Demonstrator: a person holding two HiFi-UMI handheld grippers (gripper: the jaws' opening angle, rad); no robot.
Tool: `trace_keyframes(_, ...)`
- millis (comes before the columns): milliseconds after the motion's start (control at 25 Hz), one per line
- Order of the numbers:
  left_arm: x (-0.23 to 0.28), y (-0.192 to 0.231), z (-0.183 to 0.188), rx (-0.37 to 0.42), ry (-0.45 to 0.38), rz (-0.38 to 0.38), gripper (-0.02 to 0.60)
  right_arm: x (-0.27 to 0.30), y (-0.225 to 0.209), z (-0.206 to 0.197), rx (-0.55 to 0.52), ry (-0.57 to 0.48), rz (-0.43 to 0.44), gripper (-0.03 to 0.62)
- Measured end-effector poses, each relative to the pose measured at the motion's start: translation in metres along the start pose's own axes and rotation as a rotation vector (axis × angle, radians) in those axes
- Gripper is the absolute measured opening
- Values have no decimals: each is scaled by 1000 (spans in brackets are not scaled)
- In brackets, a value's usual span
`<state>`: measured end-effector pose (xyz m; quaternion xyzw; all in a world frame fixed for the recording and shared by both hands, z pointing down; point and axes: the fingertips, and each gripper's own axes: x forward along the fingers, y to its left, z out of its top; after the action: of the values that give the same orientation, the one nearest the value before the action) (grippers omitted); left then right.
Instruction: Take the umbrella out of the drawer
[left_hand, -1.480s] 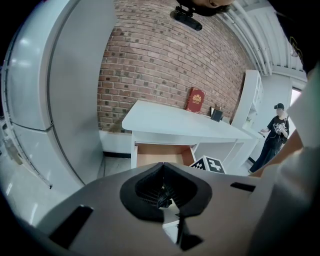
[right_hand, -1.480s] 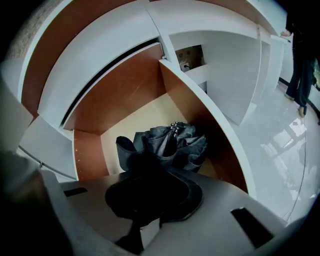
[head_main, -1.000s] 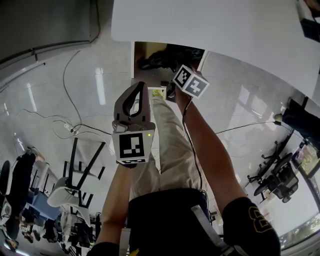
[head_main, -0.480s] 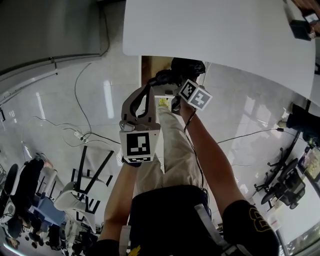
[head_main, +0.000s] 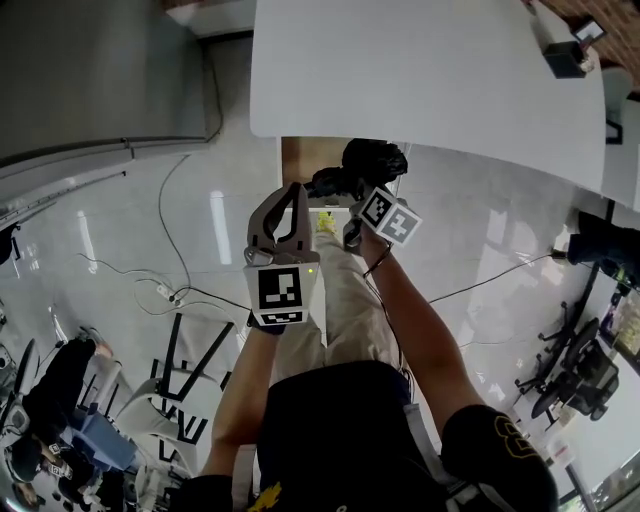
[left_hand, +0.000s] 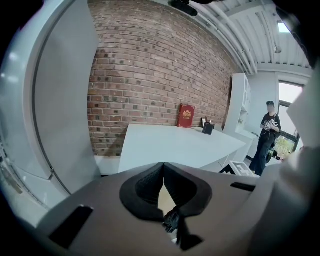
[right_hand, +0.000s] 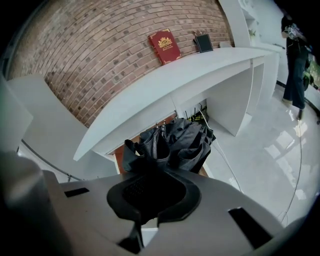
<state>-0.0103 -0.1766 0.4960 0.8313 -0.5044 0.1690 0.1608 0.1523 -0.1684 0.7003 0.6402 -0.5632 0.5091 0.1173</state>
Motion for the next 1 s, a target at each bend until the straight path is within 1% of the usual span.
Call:
trace_keyframes(240,-16,3,27,2,-12,17,18,-42,18,9,-33,-1,18,43)
trace_keyframes(520,-37,4,64,20,-46,16,18,-97,42,21,-58,-16,56,43)
trace_keyframes(840,-52,-3,98,58,-71,-8,18,-146,55,45,-41,-72,76,41)
trace_keyframes(1000,-62,-3,114,90,-92,-18,18,-167,65,64,-68,-119,87,41)
